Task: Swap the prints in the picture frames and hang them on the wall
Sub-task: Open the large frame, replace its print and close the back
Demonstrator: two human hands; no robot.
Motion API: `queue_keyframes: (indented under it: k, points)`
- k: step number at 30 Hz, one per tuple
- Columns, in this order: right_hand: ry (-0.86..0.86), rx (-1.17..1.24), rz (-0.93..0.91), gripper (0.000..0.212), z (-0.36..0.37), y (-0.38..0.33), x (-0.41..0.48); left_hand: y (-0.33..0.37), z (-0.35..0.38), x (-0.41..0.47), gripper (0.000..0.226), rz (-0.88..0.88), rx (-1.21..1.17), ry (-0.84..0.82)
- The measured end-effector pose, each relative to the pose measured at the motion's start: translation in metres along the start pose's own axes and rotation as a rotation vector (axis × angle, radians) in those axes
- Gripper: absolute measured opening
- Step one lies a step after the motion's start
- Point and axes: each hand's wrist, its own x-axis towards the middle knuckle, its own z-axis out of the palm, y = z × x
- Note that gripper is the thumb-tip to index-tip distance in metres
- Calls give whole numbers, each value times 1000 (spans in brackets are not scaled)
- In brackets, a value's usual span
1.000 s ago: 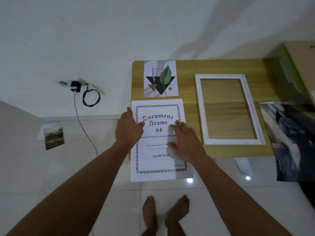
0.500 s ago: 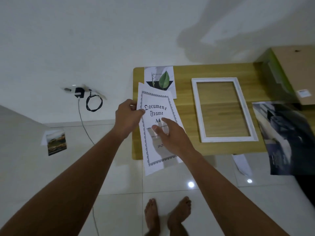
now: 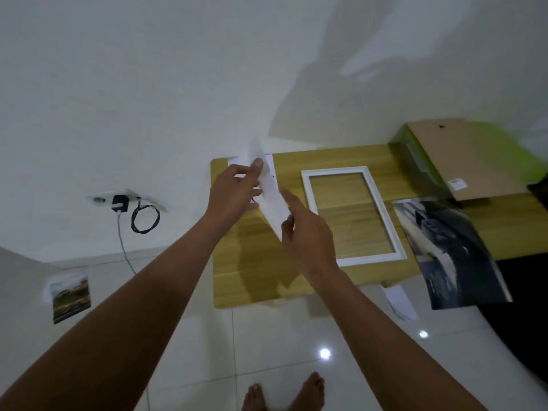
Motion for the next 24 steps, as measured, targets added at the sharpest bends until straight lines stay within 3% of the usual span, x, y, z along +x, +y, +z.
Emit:
queue_keyframes:
  k: [4,6,9,13,16,24]
  points:
    - [158,247,85,56,-38,10,7,-7,7,1,52,-57,190,115]
    - [182,379,143,57,-57,19,12,-10,14,-1,57,-234,66,25]
    - [192,492,215,60,-84,43,20,-6,29,-3,40,-420,-224,-129]
    - [159,541,319,59,-112,84,30,-2,51,9,53,-228,-137,-125]
    - [90,549,368,49,-124,119,39,-2,73,17,45,-104,37,-103]
    - [-86,391,419,61,-119,223,73,-37,159,37,57,-24,503,-104]
